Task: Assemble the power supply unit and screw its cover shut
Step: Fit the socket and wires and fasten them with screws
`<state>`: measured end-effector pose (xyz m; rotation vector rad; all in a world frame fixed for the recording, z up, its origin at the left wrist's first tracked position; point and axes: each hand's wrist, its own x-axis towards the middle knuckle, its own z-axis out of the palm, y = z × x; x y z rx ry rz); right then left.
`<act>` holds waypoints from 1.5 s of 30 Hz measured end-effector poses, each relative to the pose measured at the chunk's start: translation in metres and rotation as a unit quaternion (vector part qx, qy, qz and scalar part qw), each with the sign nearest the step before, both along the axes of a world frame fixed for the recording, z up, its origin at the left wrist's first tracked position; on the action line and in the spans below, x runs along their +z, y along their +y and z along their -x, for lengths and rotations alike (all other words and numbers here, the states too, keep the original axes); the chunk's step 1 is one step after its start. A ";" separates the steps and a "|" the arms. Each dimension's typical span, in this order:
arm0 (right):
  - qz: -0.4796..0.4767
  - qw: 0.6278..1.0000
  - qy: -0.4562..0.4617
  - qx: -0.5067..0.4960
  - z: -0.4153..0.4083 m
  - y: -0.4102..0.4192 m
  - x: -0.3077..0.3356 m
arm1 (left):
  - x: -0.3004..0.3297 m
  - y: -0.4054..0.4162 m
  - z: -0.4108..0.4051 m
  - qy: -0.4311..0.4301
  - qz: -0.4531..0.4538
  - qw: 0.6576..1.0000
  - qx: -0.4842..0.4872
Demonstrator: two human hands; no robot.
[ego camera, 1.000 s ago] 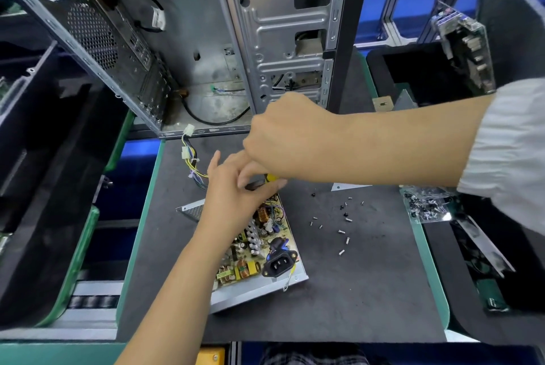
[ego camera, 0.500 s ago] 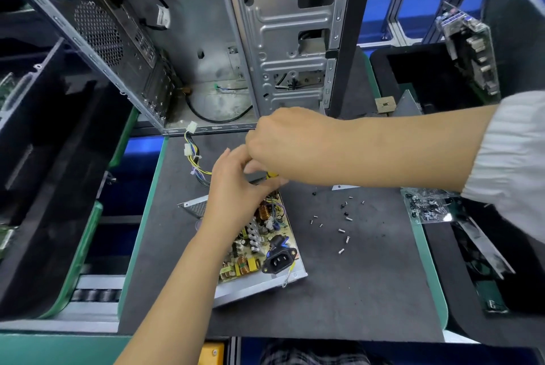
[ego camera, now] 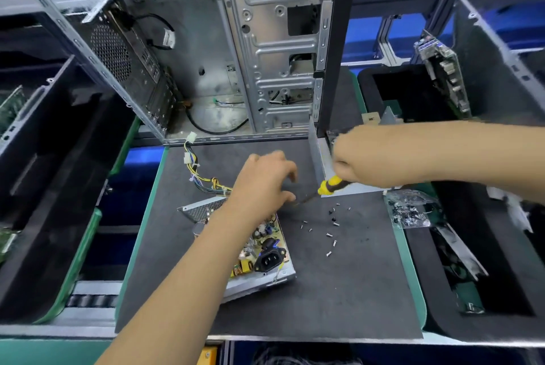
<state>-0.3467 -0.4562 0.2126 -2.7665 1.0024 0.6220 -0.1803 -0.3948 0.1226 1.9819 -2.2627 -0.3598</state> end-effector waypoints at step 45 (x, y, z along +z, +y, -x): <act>-0.130 0.892 -0.394 -0.181 0.050 0.045 -0.012 | 0.001 0.051 -0.001 0.830 0.035 0.452 0.326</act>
